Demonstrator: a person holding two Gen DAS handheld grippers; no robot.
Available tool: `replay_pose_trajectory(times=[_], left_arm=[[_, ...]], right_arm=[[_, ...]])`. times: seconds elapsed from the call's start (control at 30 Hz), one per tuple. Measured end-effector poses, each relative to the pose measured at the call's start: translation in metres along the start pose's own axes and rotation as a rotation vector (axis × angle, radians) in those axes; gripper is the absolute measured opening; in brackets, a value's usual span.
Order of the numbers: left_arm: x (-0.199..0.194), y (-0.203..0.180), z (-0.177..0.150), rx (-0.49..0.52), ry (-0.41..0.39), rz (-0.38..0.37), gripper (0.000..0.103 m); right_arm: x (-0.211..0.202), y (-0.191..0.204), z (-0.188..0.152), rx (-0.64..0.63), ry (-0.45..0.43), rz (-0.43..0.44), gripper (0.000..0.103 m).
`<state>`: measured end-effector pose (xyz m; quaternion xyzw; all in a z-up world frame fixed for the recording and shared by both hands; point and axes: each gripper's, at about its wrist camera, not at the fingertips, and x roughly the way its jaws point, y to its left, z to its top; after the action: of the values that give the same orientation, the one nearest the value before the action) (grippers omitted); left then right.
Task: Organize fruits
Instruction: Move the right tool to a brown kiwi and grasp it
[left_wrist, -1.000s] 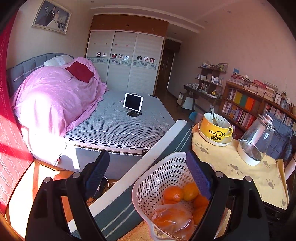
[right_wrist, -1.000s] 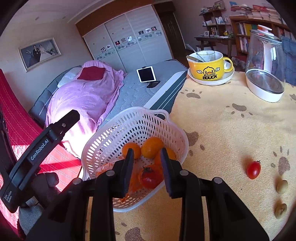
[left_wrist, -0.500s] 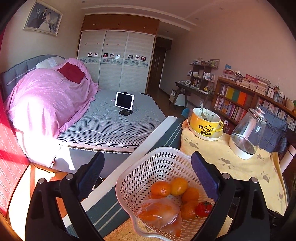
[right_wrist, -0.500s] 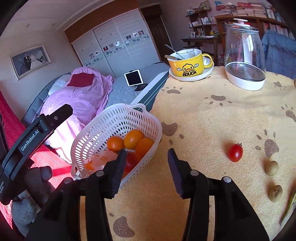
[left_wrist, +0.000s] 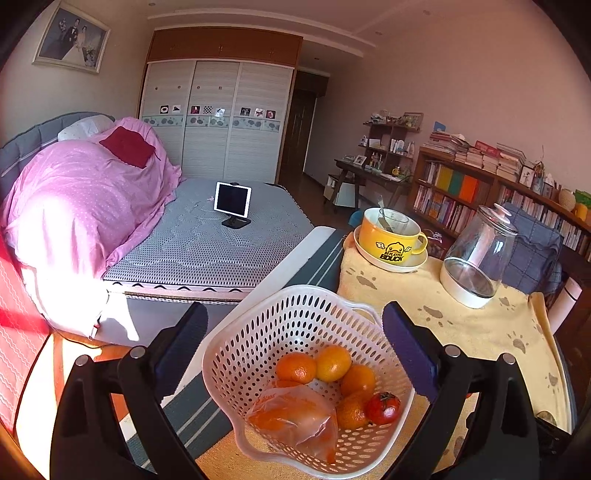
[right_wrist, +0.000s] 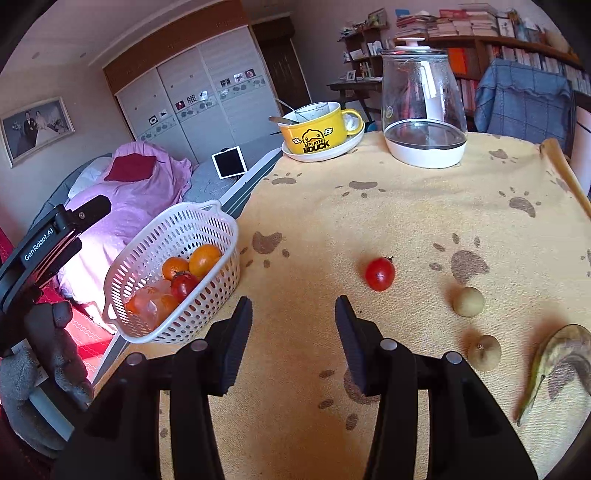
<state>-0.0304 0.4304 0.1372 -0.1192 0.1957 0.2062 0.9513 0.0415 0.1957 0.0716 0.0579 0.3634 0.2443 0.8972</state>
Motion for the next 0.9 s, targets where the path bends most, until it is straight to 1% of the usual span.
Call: replay_pose_trajectory(times=[0.23, 0.33, 0.47, 0.63, 0.77, 0.9], left_arm=[[-0.002, -0.006, -0.002, 0.016, 0.002, -0.011, 0.097], [-0.004, -0.009, -0.002, 0.026, -0.001, -0.017, 0.097], [-0.005, -0.015, -0.004, 0.038, -0.001, -0.026, 0.097], [-0.006, -0.023, -0.008, 0.062, 0.002, -0.038, 0.097], [-0.008, -0.032, -0.011, 0.085, 0.001, -0.052, 0.097], [-0.01, -0.038, -0.013, 0.102, 0.0, -0.067, 0.097]], right_arm=[[-0.021, -0.029, -0.012, 0.008, -0.02, -0.08, 0.047], [-0.03, -0.043, -0.019, -0.004, -0.024, -0.135, 0.047], [-0.037, -0.065, -0.027, 0.013, -0.005, -0.189, 0.047], [-0.034, -0.089, -0.03, 0.057, 0.015, -0.223, 0.047], [-0.024, -0.091, -0.027, 0.039, 0.033, -0.237, 0.047], [-0.011, -0.094, -0.027, 0.026, 0.071, -0.282, 0.044]])
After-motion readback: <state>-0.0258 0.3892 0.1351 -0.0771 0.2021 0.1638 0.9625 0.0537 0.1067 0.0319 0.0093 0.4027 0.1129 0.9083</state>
